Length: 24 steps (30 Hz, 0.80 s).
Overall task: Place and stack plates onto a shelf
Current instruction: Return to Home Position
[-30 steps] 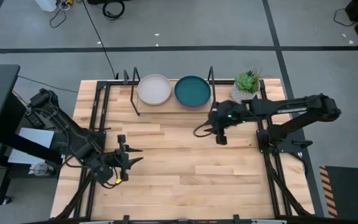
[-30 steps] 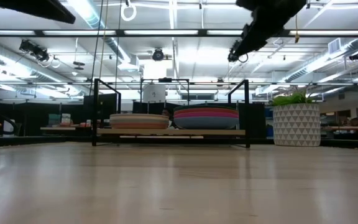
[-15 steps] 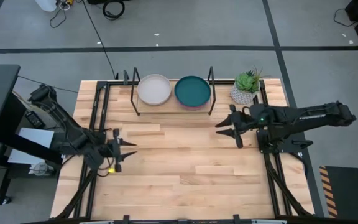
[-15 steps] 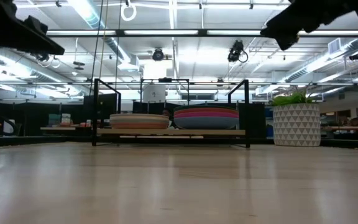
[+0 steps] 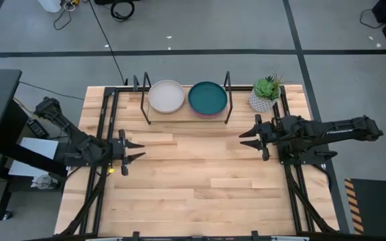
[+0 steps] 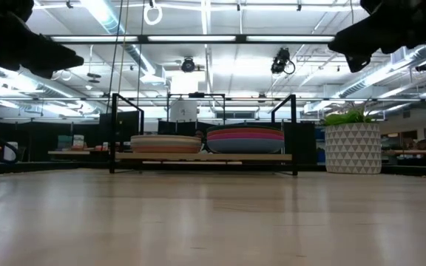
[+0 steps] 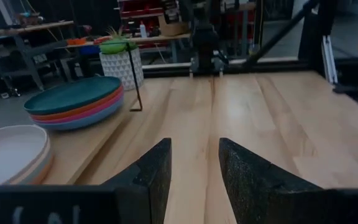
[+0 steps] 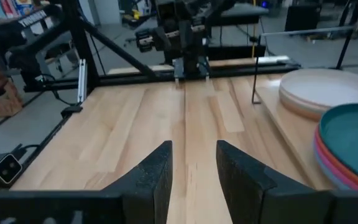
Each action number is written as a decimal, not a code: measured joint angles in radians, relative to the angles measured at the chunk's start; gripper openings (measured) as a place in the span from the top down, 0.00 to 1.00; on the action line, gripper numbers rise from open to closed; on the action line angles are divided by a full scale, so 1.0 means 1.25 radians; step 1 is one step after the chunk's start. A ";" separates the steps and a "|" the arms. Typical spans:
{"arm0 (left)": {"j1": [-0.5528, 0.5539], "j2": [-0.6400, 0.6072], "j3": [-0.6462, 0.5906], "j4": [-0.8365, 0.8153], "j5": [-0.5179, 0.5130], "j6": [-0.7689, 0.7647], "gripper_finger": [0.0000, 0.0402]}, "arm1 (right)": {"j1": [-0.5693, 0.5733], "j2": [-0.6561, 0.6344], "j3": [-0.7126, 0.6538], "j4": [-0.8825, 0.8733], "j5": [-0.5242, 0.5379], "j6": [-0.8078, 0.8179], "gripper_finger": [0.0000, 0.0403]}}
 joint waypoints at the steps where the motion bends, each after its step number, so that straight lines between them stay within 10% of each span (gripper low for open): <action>1: 0.013 -0.016 -0.005 0.000 0.011 0.007 0.65 | 0.000 -0.014 -0.006 -0.003 0.001 -0.004 0.68; 24: 0.445 -0.180 -0.034 0.009 0.432 0.107 0.65 | -0.002 -0.304 -0.146 -0.013 -0.079 -0.067 0.68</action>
